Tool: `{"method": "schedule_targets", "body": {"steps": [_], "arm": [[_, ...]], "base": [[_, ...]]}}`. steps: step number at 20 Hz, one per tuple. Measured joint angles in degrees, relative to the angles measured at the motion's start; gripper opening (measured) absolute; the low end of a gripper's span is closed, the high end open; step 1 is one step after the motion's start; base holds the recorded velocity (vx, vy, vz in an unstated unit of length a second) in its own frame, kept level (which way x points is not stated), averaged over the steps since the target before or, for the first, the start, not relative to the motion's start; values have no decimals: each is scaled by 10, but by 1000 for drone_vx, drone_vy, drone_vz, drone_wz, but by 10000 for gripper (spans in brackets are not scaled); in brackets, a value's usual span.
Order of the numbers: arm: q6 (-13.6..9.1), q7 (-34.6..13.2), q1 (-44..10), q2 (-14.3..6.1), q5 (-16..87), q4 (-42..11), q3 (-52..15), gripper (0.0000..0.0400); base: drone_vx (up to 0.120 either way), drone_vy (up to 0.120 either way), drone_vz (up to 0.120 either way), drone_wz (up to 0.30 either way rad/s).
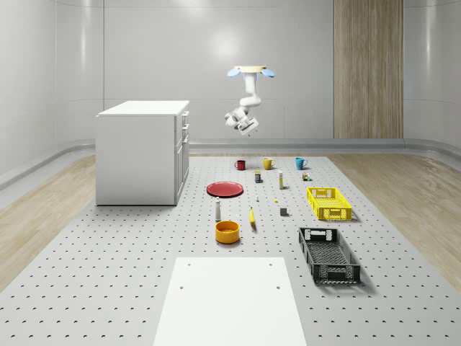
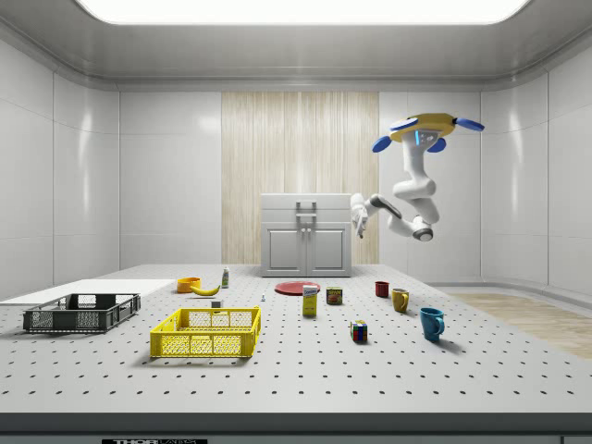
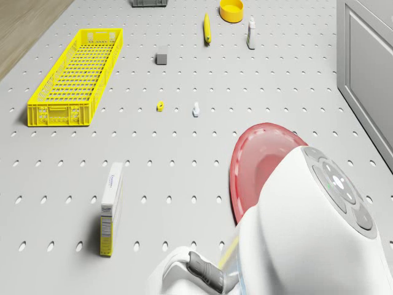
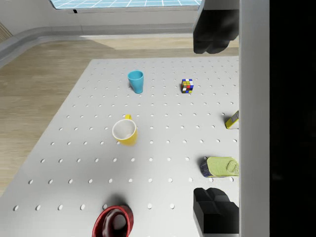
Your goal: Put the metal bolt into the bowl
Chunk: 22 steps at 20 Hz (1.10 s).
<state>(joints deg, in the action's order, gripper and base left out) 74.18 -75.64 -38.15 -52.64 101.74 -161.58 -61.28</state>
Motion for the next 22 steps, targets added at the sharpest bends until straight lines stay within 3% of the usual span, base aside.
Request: {"method": "schedule_targets", "body": {"steps": [4, 9, 14, 22], "arm": [[-44, -64, -95, -27, 78, -30, -50, 400], [-70, -108, -162, -53, 112, -41, -83, 400], [-74, -130, -194, -74, 119, -43, -99, 400], [-61, -148, -218, -101, 112, -43, -114, 400]], "base": [[120, 0, -120, 0], [120, 0, -120, 0], [120, 0, -120, 0], [120, 0, -120, 0]]}}
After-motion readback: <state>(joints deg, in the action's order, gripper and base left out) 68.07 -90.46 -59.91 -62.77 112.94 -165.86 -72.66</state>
